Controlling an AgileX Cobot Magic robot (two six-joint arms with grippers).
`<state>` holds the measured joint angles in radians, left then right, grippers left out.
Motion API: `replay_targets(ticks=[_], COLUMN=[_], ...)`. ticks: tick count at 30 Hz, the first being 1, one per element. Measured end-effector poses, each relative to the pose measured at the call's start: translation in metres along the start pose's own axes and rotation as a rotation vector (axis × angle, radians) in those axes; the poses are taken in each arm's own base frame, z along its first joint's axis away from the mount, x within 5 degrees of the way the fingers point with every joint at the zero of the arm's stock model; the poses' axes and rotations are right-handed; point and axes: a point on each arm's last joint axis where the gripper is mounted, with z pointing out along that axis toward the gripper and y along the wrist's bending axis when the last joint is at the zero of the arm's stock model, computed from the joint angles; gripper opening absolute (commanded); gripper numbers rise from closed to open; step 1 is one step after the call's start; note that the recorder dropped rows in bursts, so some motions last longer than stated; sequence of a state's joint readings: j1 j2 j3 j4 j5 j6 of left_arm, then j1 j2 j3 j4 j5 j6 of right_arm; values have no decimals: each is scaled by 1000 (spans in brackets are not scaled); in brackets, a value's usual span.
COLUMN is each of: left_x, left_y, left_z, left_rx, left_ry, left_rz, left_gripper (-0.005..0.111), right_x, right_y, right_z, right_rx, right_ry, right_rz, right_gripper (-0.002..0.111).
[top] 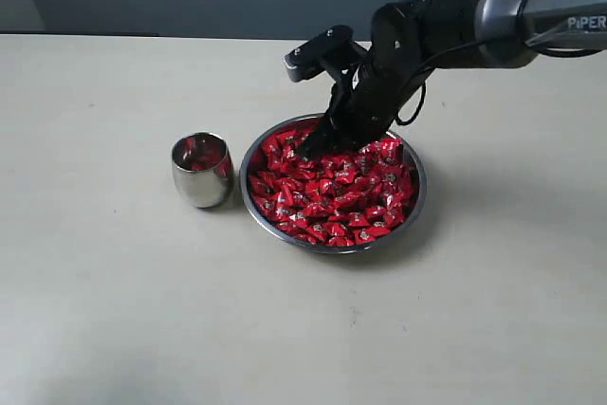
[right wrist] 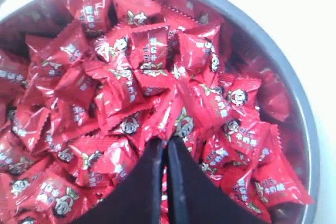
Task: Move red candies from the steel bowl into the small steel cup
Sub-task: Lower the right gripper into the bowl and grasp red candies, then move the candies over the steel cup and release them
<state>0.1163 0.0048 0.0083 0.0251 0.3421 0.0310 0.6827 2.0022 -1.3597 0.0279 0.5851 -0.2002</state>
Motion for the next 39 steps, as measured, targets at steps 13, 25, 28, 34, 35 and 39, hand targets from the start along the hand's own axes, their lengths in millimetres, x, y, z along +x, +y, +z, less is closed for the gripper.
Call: replay_targets(ticks=[13,25,28,34,35,39], left_x=[0,0,0,0,0,0], left_y=[0,0,0,0,0,0], left_z=[0,0,0,0,0,0], left_rx=[0,0,0,0,0,0], left_ry=[0,0,0,0,0,0], left_rz=[0,0,0,0,0,0], left_gripper=[0,0,0,0,0,0], right_x=[-17,-49,-54,-56,-56,-55], right_y=[28,101,108,114,114,114], right_z=[-32,-31,-18,3,5,10], right_rx=[-108,-188,-197,-205,-203,-194], right_ry=[-130,-353,-347,-298,-294,-284], right_rz=[51,-74,-85,-107,-111,-128], right_gripper=[0,0,0,1,1,1])
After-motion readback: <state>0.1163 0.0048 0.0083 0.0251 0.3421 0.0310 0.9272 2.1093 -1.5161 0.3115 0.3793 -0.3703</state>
